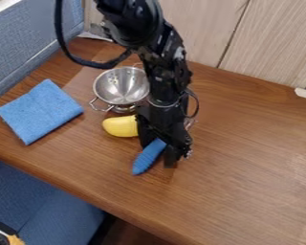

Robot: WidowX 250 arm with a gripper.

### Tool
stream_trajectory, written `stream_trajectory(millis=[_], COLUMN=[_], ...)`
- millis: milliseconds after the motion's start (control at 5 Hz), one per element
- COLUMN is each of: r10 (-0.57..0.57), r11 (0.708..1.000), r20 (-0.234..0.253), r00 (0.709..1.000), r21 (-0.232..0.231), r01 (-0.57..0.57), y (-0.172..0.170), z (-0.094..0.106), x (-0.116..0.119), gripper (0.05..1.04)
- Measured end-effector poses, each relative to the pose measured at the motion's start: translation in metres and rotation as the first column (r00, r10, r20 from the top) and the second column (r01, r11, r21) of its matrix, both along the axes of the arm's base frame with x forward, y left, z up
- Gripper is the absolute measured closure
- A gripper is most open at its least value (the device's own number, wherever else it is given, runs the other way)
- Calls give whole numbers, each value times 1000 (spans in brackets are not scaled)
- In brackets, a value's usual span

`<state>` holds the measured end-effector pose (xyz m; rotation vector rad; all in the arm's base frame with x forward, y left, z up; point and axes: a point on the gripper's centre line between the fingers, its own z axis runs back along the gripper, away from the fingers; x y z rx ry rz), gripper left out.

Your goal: It moves the blue fork to the upper right of table

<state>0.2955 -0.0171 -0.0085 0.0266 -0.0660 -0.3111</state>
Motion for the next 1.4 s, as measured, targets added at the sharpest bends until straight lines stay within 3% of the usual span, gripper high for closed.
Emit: stream_trajectory(millis=[200, 400, 1000, 1400], r10=[12, 21, 80, 114], r11=[1000, 1000, 997, 992], r20=[2, -33, -83, -62], r00=[1000, 999, 993, 992], r21=[12, 3, 9, -48], r01=[-12, -21, -80, -117], y=[0, -2, -2, -33], z=[-1, -1, 8, 51], x=[-1, -10, -19, -8], gripper=[562, 702, 703, 703])
